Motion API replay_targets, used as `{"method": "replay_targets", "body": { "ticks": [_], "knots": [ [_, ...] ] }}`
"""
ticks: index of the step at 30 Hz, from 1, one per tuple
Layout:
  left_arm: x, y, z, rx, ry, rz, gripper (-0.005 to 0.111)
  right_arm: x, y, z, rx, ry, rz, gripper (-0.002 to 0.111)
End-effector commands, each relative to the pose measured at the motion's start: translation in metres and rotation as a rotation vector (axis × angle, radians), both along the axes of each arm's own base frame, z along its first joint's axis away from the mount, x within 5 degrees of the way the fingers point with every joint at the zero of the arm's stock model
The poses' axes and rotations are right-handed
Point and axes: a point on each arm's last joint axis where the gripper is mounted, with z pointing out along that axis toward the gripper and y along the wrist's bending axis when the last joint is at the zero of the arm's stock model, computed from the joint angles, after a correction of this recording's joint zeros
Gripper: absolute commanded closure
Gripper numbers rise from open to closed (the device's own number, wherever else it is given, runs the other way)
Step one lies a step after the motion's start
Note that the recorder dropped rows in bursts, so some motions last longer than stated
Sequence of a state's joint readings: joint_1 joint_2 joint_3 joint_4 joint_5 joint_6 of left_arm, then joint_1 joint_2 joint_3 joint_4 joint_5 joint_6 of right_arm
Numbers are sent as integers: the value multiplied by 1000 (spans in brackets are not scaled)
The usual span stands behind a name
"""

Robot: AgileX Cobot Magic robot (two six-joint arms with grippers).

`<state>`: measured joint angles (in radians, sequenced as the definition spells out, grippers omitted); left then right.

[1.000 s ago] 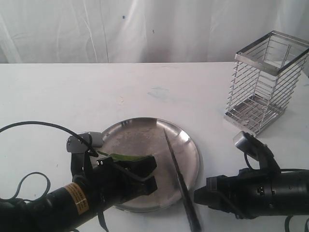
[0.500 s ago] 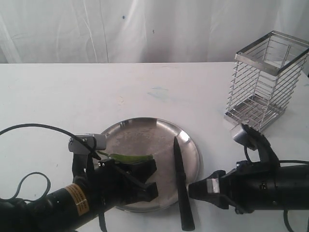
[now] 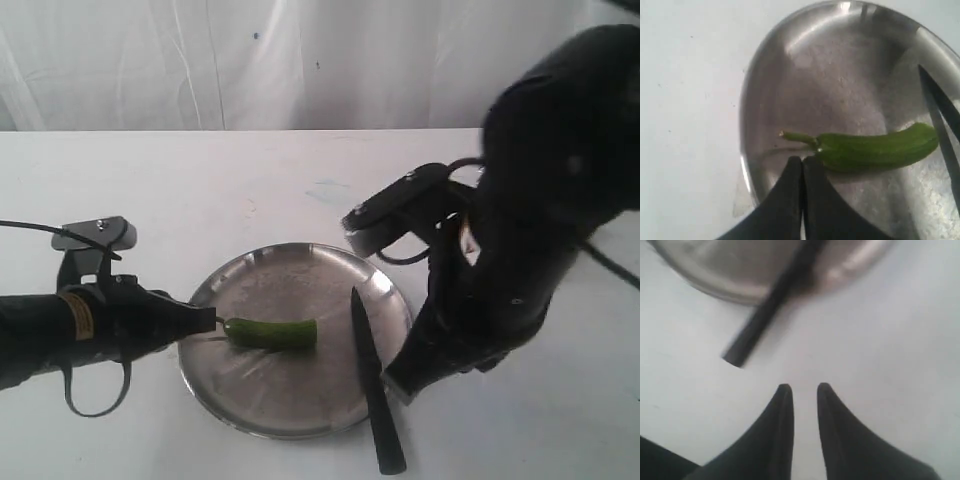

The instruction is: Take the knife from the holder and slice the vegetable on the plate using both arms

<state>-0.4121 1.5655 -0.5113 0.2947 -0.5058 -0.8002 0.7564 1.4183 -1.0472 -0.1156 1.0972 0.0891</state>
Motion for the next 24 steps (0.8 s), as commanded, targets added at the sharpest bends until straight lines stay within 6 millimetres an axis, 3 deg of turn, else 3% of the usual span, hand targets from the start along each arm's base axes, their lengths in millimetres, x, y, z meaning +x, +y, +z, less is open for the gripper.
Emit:
{"method": "replay_targets", "body": {
  "ticks": [1,2,4,8,10,17,24],
  "knots": [
    [1,19,26,51,-100,21,107,-9,52,-7,-240,-125,74,92],
    [0,29,30,125,-102,20,107,-14,75,-19,-264,-133,93,92],
    [-1,39,28,217,-87,-4,107,-14,93,-41,-323,-129,112,92],
    [-5,50,21,272,-17,8,107,-6,106,-84,-436,-137,50,92],
    [-7,51,19,282,-24,-4,107,-4,109,-96,-452,-139,3,92],
    [-12,51,13,308,-58,-40,107,-6,110,-92,-391,-137,-136,91],
    [-11,51,12,308,-56,-40,107,-13,117,-91,-330,-38,-190,60]
  ]
}}
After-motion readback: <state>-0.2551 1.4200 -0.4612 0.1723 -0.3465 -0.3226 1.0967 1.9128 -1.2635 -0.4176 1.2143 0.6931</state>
